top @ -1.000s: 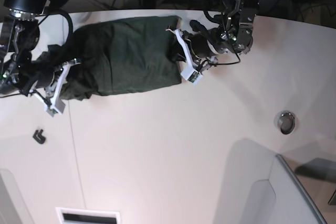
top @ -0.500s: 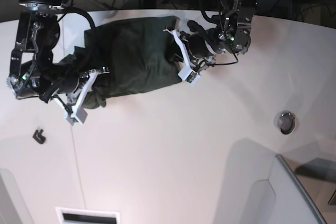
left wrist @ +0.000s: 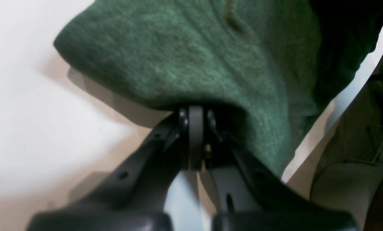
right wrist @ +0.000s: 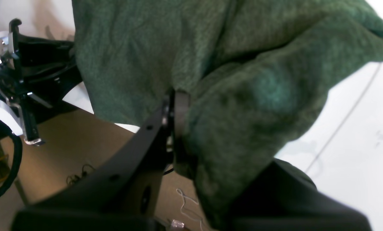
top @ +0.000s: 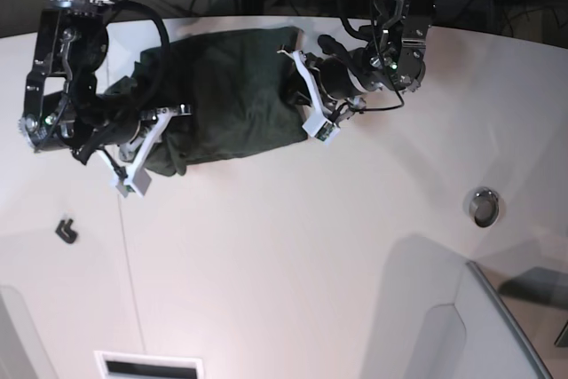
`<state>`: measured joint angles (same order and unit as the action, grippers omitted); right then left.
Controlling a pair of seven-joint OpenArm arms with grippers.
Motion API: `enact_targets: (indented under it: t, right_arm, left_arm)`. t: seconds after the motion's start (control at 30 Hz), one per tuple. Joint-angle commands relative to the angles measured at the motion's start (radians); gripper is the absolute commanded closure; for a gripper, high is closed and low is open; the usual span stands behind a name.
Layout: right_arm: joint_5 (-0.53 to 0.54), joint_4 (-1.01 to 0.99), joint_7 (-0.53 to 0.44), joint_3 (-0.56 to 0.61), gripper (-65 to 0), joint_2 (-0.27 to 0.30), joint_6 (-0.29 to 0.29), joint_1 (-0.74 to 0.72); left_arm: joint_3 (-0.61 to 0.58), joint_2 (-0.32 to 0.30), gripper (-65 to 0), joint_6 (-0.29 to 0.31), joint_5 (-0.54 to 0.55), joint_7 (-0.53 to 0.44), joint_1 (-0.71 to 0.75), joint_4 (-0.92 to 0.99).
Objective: Layout the t-shirt on the table in an organized manner, then fold the t-shirt properly
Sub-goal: 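Push both ends inward toward each other to compact the bundle, then fold the bundle end with the right gripper over toward the left gripper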
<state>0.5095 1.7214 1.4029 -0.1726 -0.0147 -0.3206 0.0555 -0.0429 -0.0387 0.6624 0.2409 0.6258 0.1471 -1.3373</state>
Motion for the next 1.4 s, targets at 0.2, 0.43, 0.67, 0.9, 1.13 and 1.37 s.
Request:
enact_targets:
  t: [0.2, 0.43, 0.67, 0.9, 1.13, 1.37]
  right_arm:
    - [0.016, -0.031, -0.007, 0.0, -0.8, -0.02, 0.004, -0.007]
    - [0.016, -0.037, -0.007, 0.002, -0.8, -0.055, 0.001, -0.01]
    - [0.016, -0.041, -0.007, 0.075, -0.8, -0.069, 0.004, -0.007]
    - [0.016, -0.122, -0.007, 0.089, -0.8, -0.069, 0.004, -0.009]
    - [0.016, -0.149, -0.038, 0.089, -0.8, -0.067, 0.001, -0.007]
    - [0.016, -0.143, -0.04, 0.089, -0.8, -0.067, -0.002, -0.013]
  left_arm:
    - [-0.001, 0.0, 0.0, -0.059, 0.022, 0.049, -0.01, -0.066]
    - [-0.002, 0.0, 0.0, -0.06, 0.022, 0.049, -0.005, -0.075]
    - [-0.002, -0.002, 0.0, -0.06, 0.025, 0.05, -0.001, -0.078]
    - [-0.002, -0.005, 0.0, -0.06, 0.025, 0.053, -0.001, -0.078]
    - [0.01, -0.048, 0.0, -0.065, 0.028, 0.053, 0.03, -0.173]
    - [0.01, -0.169, 0.0, -0.065, 0.028, 0.11, 0.069, -0.282]
